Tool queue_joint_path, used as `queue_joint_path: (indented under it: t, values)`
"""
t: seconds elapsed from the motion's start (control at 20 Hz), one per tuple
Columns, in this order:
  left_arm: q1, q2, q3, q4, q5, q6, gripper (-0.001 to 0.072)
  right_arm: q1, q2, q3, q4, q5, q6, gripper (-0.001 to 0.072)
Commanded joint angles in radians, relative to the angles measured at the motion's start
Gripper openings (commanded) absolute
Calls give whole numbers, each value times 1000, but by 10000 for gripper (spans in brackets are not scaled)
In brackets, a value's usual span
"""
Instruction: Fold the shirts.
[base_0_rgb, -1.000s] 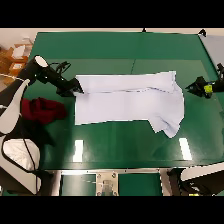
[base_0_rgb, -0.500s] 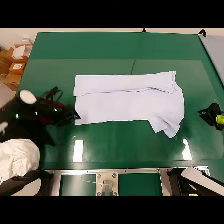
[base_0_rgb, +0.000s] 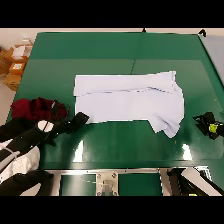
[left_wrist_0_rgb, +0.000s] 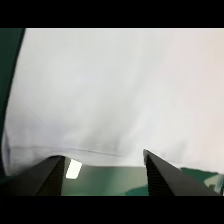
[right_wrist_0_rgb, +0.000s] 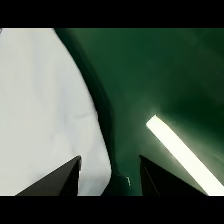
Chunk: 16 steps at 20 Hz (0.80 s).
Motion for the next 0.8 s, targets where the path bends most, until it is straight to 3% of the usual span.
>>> queue_joint_path:
  t: [0.0, 0.05, 0.1, 0.2, 0.35, 0.6, 0.75]
  values:
    - [-40, -37, -17, -102, 182, 1, 289, -2, 5, -34, 3, 6, 0, 435]
    - [-40, -37, -17, -103, 200, 1, 164, -2, 5, -45, 3, 21, 3, 435]
    - [-40, -37, -17, -102, 216, 1, 109, -2, 4, -56, 2, 40, 8, 439]
    - [-40, -37, -17, -99, 213, 30, 24, -2, 4, -80, -11, 83, 56, 537]
    - [-35, -35, -17, -99, 201, 59, 23, 0, 3, -108, -51, 127, 120, 537]
    - [173, -34, 19, -41, -49, 197, 22, 102, -58, -115, -13, 71, 116, 538]
    - [217, -34, 27, -39, -94, 266, 23, 187, -120, -115, 50, 39, 116, 538]
